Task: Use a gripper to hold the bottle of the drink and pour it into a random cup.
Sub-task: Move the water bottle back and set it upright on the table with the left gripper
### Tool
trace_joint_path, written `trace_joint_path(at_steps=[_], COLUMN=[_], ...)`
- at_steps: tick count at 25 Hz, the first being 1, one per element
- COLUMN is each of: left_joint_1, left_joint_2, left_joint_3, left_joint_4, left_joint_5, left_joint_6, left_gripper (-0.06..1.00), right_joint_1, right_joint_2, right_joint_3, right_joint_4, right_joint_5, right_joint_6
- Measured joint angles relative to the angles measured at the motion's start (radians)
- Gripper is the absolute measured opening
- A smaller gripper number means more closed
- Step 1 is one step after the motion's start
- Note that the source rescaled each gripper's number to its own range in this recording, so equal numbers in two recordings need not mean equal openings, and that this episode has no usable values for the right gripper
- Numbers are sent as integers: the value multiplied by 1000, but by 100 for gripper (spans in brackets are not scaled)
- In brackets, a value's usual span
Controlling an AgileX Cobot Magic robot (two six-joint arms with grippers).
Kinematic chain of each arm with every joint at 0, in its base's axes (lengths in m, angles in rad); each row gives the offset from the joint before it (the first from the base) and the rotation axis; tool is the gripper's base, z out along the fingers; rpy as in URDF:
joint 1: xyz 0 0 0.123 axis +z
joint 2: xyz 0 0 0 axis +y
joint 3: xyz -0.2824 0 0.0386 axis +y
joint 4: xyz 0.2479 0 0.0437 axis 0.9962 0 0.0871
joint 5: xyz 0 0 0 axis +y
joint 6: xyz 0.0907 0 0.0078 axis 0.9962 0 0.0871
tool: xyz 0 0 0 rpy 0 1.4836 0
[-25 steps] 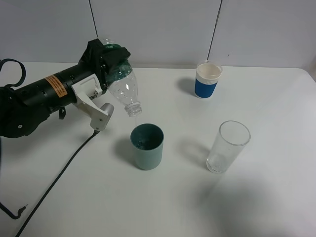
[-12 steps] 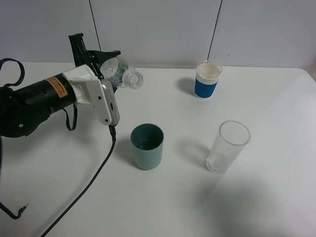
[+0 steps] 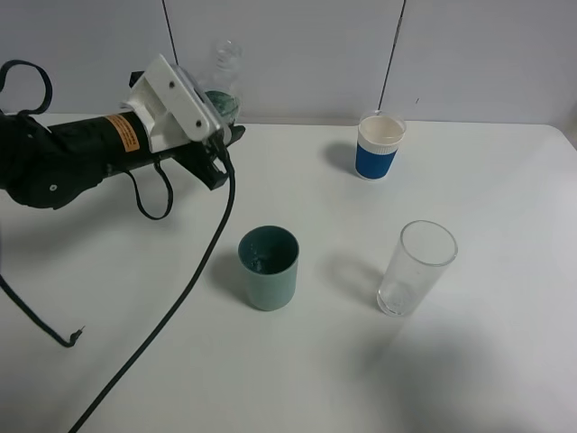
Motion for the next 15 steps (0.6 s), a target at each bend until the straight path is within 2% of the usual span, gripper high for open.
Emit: trace_joint_path(at_steps=[4,7,12,15], left_joint_1=[49,104,201,252], left_joint_2=[0,-2,-1,24], left_joint_3=[-45,-47,-49,-53], left_joint_4=[48,102,288,359], left_joint_5=[45,44,-10,-123], left_joint_6=[-283,-421,-595,-643], left_gripper=[7,7,7,7], right_joint_1=[0,0,0,0], right_joint_2=[0,0,0,0], right_joint_3=[0,0,0,0], right_joint_4=[0,0,0,0], right_joint_5=[0,0,0,0], right_joint_6=[0,0,0,0])
